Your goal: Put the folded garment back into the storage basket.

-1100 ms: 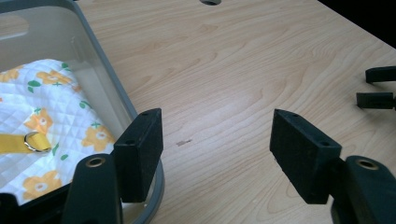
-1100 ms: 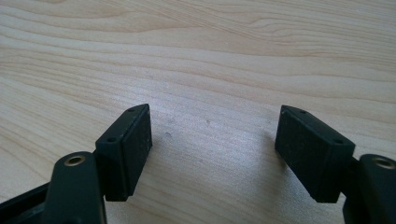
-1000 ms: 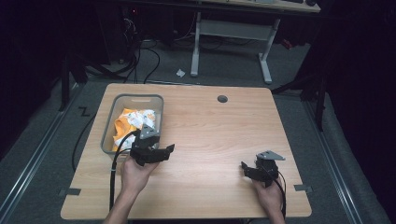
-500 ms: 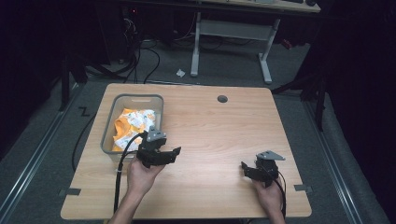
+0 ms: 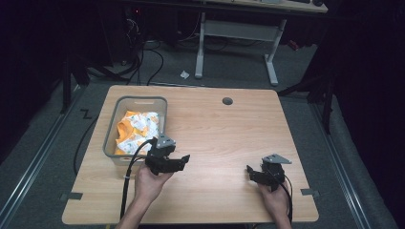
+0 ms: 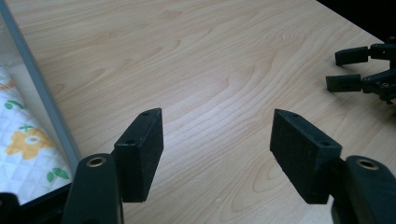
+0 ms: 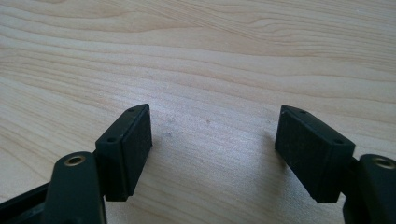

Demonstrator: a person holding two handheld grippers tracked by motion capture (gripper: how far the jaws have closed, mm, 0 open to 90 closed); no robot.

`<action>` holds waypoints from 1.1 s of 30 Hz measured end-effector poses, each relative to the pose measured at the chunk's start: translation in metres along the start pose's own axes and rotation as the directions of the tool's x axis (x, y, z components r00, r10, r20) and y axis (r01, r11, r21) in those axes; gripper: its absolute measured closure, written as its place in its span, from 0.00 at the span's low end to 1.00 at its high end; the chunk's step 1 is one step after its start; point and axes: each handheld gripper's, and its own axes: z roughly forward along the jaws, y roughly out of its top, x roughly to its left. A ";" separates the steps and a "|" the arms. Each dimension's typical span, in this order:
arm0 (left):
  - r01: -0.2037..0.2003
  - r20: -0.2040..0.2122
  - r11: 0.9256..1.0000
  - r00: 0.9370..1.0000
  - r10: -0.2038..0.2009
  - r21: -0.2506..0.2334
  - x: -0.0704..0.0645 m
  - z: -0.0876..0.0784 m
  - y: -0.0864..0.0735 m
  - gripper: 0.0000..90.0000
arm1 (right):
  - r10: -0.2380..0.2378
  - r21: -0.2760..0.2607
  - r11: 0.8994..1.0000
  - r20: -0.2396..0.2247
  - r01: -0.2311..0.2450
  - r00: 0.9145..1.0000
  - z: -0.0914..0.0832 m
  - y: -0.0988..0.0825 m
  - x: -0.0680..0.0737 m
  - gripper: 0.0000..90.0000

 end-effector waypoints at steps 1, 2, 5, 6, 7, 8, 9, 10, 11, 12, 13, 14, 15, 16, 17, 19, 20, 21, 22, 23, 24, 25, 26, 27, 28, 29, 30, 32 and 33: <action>0.000 0.004 1.000 1.000 0.000 0.002 0.000 0.001 0.000 0.39 | 0.000 0.000 1.000 0.000 0.000 1.000 0.000 0.000 0.000 0.31; 0.002 0.004 1.000 1.000 -0.002 0.003 -0.001 0.001 0.000 0.39 | 0.000 0.000 1.000 0.000 0.000 1.000 0.000 0.000 0.000 0.31; 0.003 0.009 1.000 1.000 -0.003 0.002 -0.002 0.003 -0.001 0.39 | 0.000 0.000 1.000 0.000 0.000 1.000 0.000 0.000 0.000 0.31; 0.002 0.011 1.000 1.000 -0.003 0.004 -0.003 0.004 -0.001 0.39 | 0.000 0.000 1.000 0.000 0.000 1.000 0.000 0.000 0.000 0.31; 0.006 0.012 1.000 1.000 -0.006 0.005 -0.003 0.005 -0.002 0.39 | 0.000 0.000 1.000 0.000 0.000 1.000 0.000 0.000 0.000 0.31; 0.006 0.014 1.000 1.000 -0.006 0.008 -0.004 0.006 -0.002 0.39 | 0.000 0.000 1.000 0.000 0.000 1.000 0.000 0.000 0.000 0.31; 0.007 0.017 1.000 1.000 -0.007 0.010 -0.004 0.007 -0.003 0.39 | 0.000 0.000 1.000 0.000 0.000 1.000 0.000 0.000 0.000 0.31; 0.010 0.018 1.000 1.000 -0.010 0.009 -0.004 0.007 -0.003 0.39 | 0.000 0.000 1.000 0.000 0.000 1.000 0.000 0.000 0.000 0.31; 0.009 0.019 1.000 1.000 -0.010 0.011 -0.004 0.008 -0.004 0.39 | 0.000 0.000 1.000 0.000 0.000 1.000 0.000 0.000 0.000 0.31; 0.009 0.019 1.000 1.000 -0.009 0.012 -0.004 0.008 -0.004 0.39 | 0.000 0.000 1.000 0.000 0.000 1.000 0.000 0.000 0.000 0.31; 0.013 0.022 1.000 1.000 -0.013 0.011 -0.004 0.008 -0.004 0.39 | 0.000 0.000 1.000 0.000 0.000 1.000 0.000 0.000 0.000 0.31; 0.016 0.027 1.000 1.000 -0.016 0.010 -0.004 0.008 -0.004 0.39 | 0.000 0.000 1.000 0.000 0.000 1.000 0.000 0.000 0.000 0.31; 0.015 0.027 1.000 1.000 -0.015 0.009 -0.004 0.009 -0.003 0.39 | 0.000 0.000 1.000 0.000 0.000 1.000 0.000 0.000 0.000 0.31; 0.014 0.026 1.000 1.000 -0.014 0.010 -0.004 0.009 -0.003 0.39 | 0.000 0.000 1.000 0.000 0.000 1.000 0.000 0.000 0.000 0.31; 0.013 0.026 1.000 1.000 -0.013 0.010 -0.004 0.009 -0.003 0.39 | 0.000 0.000 1.000 0.000 0.000 1.000 0.000 0.000 0.000 0.31; 0.012 0.026 1.000 1.000 -0.013 0.014 -0.004 0.010 -0.003 0.39 | 0.000 0.000 1.000 0.000 0.000 1.000 0.000 0.000 0.000 0.31; 0.012 0.026 1.000 1.000 -0.013 0.015 -0.004 0.010 -0.003 0.39 | 0.000 0.000 1.000 0.000 0.000 1.000 0.000 0.000 0.000 0.31; 0.011 0.028 1.000 1.000 -0.012 0.018 -0.005 0.011 -0.004 0.39 | 0.000 0.000 1.000 0.000 0.000 1.000 0.000 0.000 0.000 0.31; 0.009 0.029 1.000 1.000 -0.010 0.020 -0.005 0.012 -0.004 0.39 | 0.000 0.000 1.000 0.000 0.000 1.000 0.000 0.000 0.000 0.31; 0.009 0.028 1.000 1.000 -0.010 0.019 -0.005 0.012 -0.005 0.39 | 0.000 0.000 1.000 0.000 0.000 1.000 0.000 0.000 0.000 0.31; 0.014 0.031 1.000 0.999 -0.015 0.019 -0.006 0.013 -0.005 0.39 | 0.000 0.000 1.000 0.000 0.000 1.000 0.000 0.000 0.000 0.31; 0.013 0.033 1.000 0.999 -0.014 0.022 -0.006 0.014 -0.005 0.39 | 0.000 0.000 1.000 0.000 0.000 1.000 0.000 0.000 0.000 0.31; 0.016 0.032 1.000 0.999 -0.017 0.019 -0.006 0.015 -0.006 0.39 | 0.000 0.000 1.000 0.000 0.000 1.000 0.000 0.000 0.000 0.31; 0.019 0.033 1.000 0.999 -0.020 0.017 -0.007 0.016 -0.006 0.39 | 0.000 0.000 1.000 0.000 0.000 1.000 0.000 0.000 0.000 0.31; 0.019 0.035 1.000 0.999 -0.020 0.017 -0.008 0.017 -0.007 0.39 | 0.000 0.000 1.000 0.000 0.000 1.000 0.000 0.000 0.000 0.31; 0.017 0.037 1.000 0.999 -0.017 0.020 -0.009 0.018 -0.007 0.39 | 0.000 0.000 1.000 0.000 0.000 1.000 0.000 0.000 0.000 0.31; 0.016 0.038 1.000 0.999 -0.017 0.022 -0.010 0.020 -0.007 0.39 | 0.000 0.000 1.000 0.000 0.000 1.000 0.000 0.000 0.000 0.31; 0.013 0.043 1.000 0.999 -0.014 0.027 -0.011 0.022 -0.008 0.39 | 0.000 0.000 1.000 0.000 0.000 1.000 0.000 0.000 0.000 0.31; 0.009 0.043 0.999 0.999 -0.011 0.031 -0.011 0.023 -0.008 0.39 | 0.000 0.000 1.000 0.000 0.000 1.000 0.000 0.000 0.000 0.31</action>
